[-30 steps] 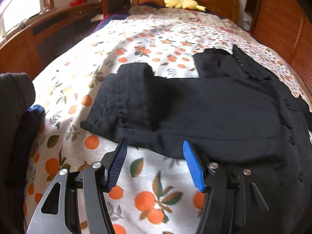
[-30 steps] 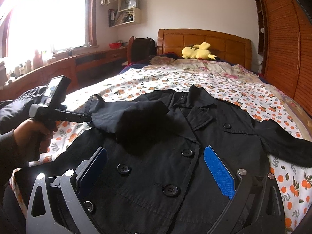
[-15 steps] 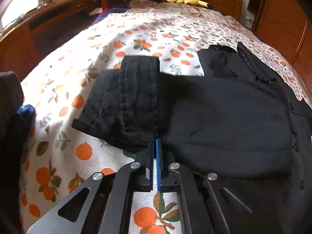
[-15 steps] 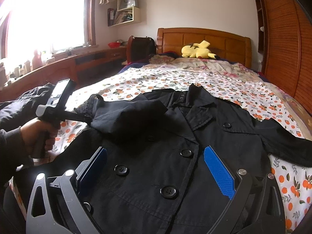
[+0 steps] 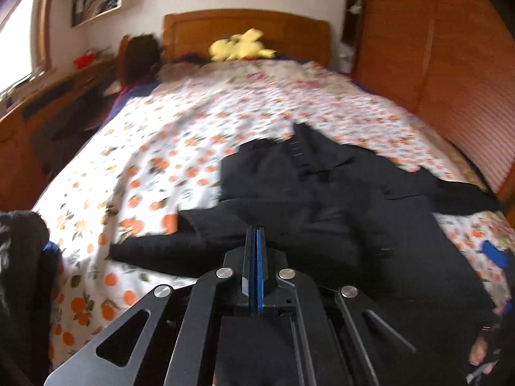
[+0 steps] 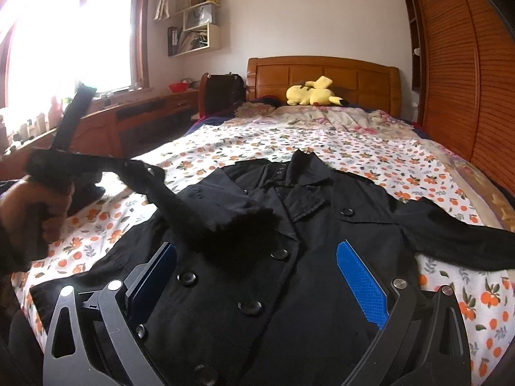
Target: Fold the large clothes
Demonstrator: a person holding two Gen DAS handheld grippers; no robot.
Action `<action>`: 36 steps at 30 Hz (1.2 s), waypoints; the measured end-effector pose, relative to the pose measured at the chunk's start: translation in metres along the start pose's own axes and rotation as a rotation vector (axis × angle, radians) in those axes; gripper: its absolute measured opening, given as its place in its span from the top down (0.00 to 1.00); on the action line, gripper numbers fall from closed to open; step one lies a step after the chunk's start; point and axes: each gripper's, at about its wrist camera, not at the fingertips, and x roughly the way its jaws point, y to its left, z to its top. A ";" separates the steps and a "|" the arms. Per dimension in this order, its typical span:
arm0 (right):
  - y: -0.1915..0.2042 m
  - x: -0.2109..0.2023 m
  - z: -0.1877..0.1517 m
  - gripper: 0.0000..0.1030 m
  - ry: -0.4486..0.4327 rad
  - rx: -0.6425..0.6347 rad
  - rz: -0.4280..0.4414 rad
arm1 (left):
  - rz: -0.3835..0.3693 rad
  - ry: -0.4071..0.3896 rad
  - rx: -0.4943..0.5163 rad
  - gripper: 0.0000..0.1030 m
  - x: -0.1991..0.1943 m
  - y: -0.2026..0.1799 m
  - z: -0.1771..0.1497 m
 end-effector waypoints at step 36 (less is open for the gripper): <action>0.106 0.014 -0.023 0.07 0.117 -0.148 0.160 | 0.051 -0.172 -0.092 0.03 -0.144 0.036 -0.124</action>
